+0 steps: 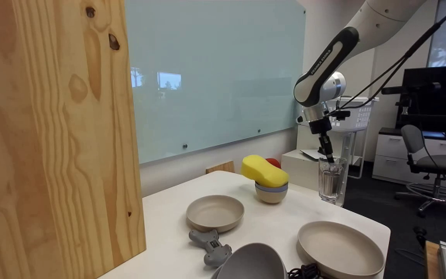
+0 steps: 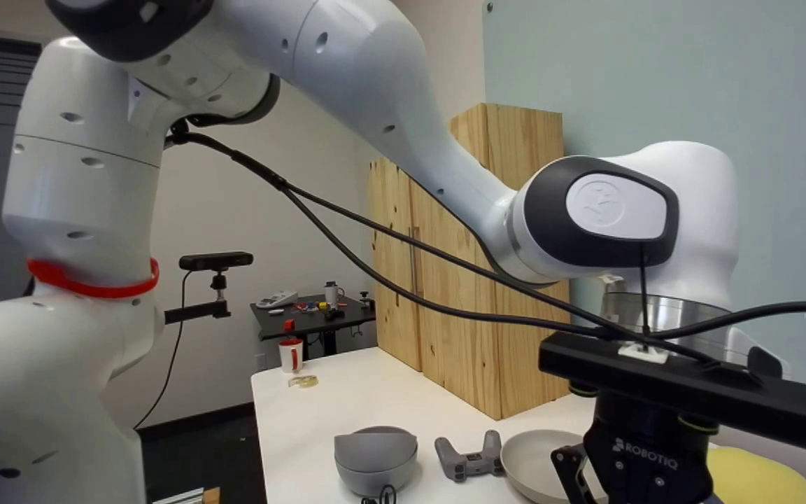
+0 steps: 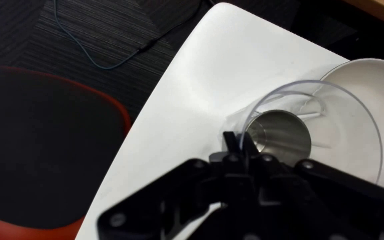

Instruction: Remove the glass cup from the grey plate.

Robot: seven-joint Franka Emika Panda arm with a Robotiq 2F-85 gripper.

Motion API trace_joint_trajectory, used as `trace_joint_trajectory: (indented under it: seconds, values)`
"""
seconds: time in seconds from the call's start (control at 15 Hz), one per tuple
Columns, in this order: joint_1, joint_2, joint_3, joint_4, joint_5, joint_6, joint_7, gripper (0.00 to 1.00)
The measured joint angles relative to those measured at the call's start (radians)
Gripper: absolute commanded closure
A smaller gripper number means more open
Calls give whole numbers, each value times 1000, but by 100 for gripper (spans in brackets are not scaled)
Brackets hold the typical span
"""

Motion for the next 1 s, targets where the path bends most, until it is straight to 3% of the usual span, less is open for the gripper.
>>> trace_joint_trajectory:
  seconds: [1.0]
  values:
    - [-28, 150, 19, 94, -79, 10, 88, 99]
